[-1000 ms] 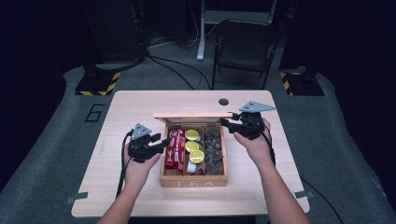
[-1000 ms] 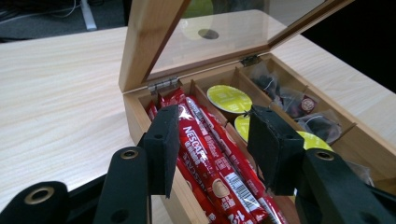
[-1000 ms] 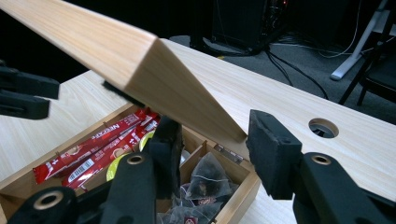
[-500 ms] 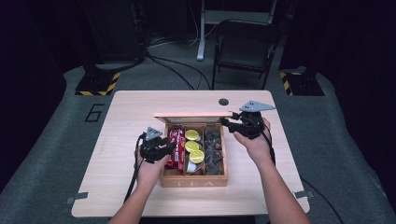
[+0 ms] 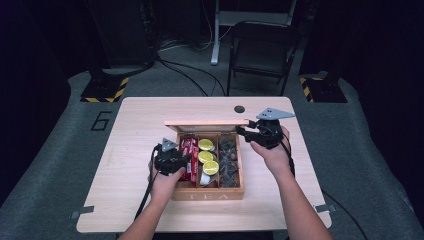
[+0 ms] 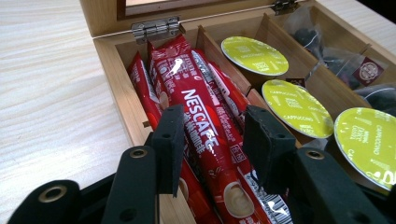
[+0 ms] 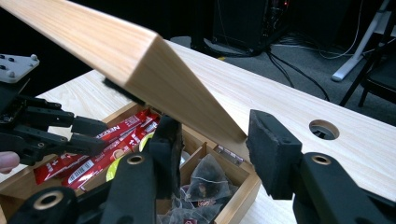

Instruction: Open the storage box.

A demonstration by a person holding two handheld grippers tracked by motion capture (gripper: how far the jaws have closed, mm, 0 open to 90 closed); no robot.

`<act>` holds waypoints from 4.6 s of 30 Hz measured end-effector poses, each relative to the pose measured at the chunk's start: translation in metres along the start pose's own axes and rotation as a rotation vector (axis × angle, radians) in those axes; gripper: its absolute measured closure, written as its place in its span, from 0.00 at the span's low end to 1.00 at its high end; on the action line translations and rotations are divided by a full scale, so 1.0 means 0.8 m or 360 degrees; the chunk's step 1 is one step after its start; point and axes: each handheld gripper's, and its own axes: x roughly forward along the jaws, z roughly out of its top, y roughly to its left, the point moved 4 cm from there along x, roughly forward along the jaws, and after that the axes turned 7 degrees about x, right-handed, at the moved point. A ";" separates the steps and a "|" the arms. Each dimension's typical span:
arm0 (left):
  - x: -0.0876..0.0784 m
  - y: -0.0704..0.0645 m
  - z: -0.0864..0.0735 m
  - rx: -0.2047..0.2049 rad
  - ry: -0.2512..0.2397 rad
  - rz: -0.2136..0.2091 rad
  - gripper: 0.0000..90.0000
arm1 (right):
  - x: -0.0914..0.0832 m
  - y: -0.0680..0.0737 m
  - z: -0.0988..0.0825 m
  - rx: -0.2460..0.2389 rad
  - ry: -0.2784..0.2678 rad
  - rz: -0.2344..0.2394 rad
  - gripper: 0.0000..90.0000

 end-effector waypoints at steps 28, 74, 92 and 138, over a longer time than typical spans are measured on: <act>-0.013 0.006 0.005 -0.0041 -0.0030 0.0162 0.93 | 0.000 0.000 0.000 0.0007 -0.0001 0.0001 0.61; -0.117 0.083 -0.013 -0.0142 -0.0110 0.0258 0.93 | 0.000 0.000 0.000 0.0006 -0.0004 -0.0004 0.61; -0.125 0.102 -0.044 -0.0203 -0.0124 0.0299 0.93 | 0.000 0.001 -0.001 -0.0008 -0.0006 -0.0009 0.61; -0.081 0.162 -0.115 -0.0323 0.0156 0.0455 0.93 | -0.001 0.003 -0.003 -0.0003 -0.0007 -0.0012 0.62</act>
